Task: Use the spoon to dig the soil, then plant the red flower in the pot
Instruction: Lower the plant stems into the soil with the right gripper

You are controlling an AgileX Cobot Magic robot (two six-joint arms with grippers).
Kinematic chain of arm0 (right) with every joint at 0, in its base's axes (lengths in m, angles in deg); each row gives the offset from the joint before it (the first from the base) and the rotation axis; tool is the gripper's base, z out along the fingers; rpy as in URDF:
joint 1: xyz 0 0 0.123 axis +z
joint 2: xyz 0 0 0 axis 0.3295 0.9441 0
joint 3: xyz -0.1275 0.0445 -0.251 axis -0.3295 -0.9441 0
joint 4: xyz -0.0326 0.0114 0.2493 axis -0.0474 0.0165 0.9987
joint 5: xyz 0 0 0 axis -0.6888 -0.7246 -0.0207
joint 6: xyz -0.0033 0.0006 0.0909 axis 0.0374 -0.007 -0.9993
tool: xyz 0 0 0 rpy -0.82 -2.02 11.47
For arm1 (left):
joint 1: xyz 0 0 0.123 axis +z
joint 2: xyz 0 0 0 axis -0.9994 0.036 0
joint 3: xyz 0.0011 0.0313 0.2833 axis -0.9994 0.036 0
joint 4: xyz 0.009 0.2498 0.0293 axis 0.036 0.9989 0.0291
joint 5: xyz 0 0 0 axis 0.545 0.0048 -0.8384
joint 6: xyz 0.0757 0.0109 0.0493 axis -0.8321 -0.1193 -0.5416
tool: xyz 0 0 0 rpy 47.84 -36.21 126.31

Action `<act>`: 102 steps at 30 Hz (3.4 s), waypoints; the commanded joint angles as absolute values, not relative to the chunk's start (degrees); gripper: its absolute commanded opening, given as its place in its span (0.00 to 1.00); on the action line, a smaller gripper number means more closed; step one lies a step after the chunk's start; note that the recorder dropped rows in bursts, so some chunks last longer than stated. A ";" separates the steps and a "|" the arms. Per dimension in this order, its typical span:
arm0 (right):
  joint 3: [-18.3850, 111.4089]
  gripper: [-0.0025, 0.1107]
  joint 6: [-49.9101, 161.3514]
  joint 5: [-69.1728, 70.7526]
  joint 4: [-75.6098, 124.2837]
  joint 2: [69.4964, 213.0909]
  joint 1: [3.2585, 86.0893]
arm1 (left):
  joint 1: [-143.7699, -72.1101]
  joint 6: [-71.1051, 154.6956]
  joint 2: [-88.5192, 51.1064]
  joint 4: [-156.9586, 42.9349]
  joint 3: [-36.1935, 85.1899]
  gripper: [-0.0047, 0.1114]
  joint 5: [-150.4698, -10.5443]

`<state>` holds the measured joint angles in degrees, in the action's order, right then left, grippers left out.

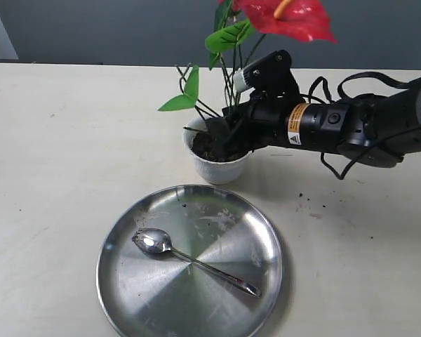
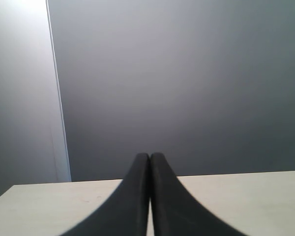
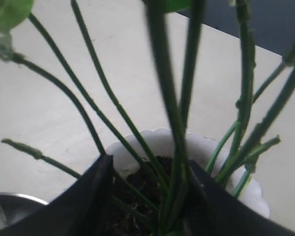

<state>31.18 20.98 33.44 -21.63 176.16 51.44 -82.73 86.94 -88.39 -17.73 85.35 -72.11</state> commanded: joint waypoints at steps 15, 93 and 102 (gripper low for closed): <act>30.81 0.52 11.49 24.47 -30.78 174.41 51.35 | -83.07 87.23 -88.52 -18.14 85.19 0.04 -71.89; 30.81 0.59 -6.33 16.93 -49.41 164.00 51.35 | -83.07 87.23 -88.52 -18.14 85.19 0.04 -71.89; 30.81 0.59 -7.92 14.54 -49.56 160.82 51.35 | -83.07 87.23 -88.52 -18.14 85.19 0.04 -71.89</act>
